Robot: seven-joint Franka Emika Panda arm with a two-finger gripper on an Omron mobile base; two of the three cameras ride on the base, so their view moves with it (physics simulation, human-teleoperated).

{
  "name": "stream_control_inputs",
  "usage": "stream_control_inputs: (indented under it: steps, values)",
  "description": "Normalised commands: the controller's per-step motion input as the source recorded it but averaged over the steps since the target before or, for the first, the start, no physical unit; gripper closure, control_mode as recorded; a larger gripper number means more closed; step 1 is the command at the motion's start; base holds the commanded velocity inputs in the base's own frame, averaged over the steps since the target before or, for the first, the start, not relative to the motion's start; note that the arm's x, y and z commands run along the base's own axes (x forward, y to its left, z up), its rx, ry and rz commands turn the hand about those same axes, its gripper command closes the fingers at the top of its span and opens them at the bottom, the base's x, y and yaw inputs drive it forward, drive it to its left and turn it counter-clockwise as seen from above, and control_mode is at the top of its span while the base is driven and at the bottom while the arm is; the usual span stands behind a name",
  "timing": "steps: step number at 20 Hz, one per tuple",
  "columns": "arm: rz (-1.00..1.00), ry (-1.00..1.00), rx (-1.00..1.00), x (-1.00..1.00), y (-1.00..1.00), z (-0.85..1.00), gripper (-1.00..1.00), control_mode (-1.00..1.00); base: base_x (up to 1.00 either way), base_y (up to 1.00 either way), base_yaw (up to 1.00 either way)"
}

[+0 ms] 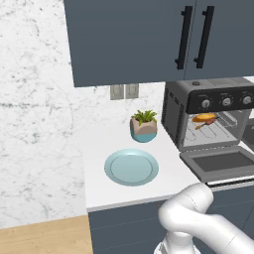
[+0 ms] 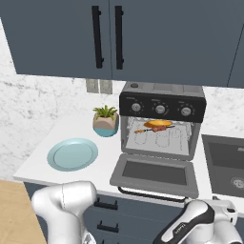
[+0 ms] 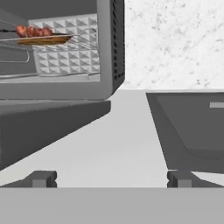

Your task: Pick up the kebab skewer and baguette bread, and place them inside the toaster oven. Close the toaster oven door and start by setting the timer.

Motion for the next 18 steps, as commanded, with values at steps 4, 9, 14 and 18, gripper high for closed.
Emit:
stream_control_inputs:
  steps: [4,9,14,18]
  values:
    - [0.00,-0.02,0.00,0.00,-0.01,-0.01,-1.00,-1.00,0.00,0.00,0.00]
    - [0.03,-0.05,0.01,0.06,0.06,0.00,-1.00,-1.00,0.00,0.00,0.00]
    - [0.04,-0.06,0.01,0.07,0.07,0.00,-1.00,-1.00,0.00,0.00,0.00]
    - [0.03,-0.11,0.02,0.05,0.01,0.04,-1.00,-1.00,0.00,0.00,0.00]
